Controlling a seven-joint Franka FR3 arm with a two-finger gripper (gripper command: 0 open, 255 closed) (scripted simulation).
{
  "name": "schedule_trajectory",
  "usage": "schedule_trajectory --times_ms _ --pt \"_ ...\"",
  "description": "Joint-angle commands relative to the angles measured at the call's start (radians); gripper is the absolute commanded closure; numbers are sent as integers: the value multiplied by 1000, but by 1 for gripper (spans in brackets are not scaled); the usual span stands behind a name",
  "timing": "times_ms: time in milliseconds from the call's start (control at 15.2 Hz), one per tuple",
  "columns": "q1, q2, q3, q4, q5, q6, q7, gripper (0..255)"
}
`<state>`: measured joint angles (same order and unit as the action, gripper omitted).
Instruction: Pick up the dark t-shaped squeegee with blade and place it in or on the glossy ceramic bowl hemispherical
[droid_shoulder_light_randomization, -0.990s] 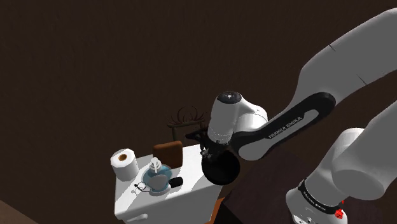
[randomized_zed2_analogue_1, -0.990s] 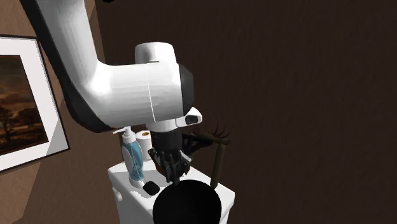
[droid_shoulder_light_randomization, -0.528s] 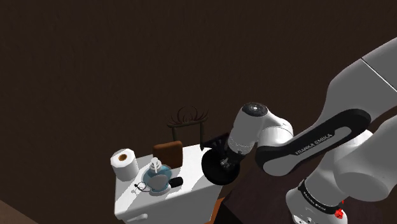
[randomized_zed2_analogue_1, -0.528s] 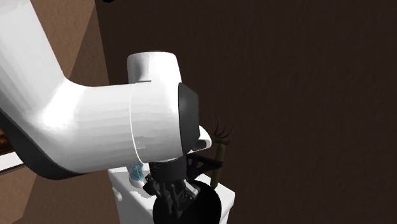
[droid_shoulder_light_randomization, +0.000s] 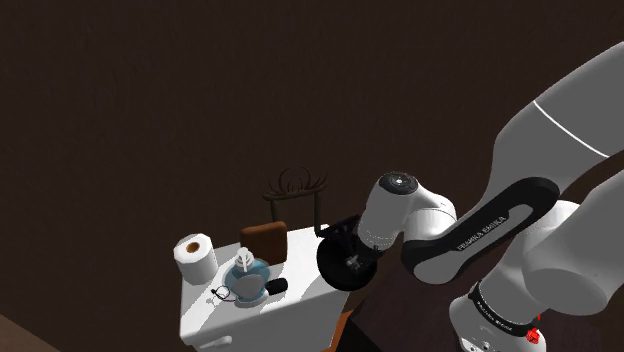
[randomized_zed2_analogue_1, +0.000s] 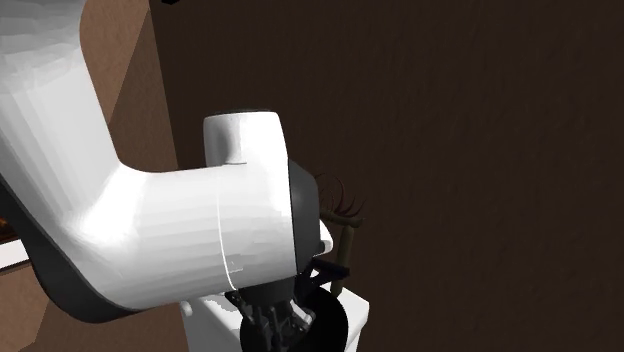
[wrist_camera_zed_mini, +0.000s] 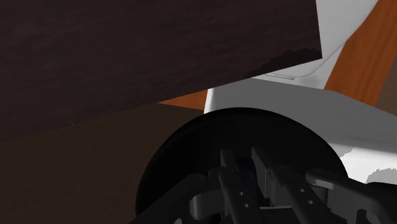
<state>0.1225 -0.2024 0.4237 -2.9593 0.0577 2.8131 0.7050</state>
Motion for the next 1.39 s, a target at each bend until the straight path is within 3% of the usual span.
schedule_trajectory --times_ms 0,198,264,594,726,858,1320 --pt "-1 2 1 0 -2 2 1 255" --pt "-1 2 1 0 -2 2 1 255" --pt "-1 2 1 0 -2 2 1 0" --pt "-1 2 1 0 -2 2 1 0" --pt "54 -112 -32 1 69 -111 -47 0" --pt "84 -205 -55 10 96 -213 -66 0" --pt "85 -205 -56 10 95 -213 -66 0"
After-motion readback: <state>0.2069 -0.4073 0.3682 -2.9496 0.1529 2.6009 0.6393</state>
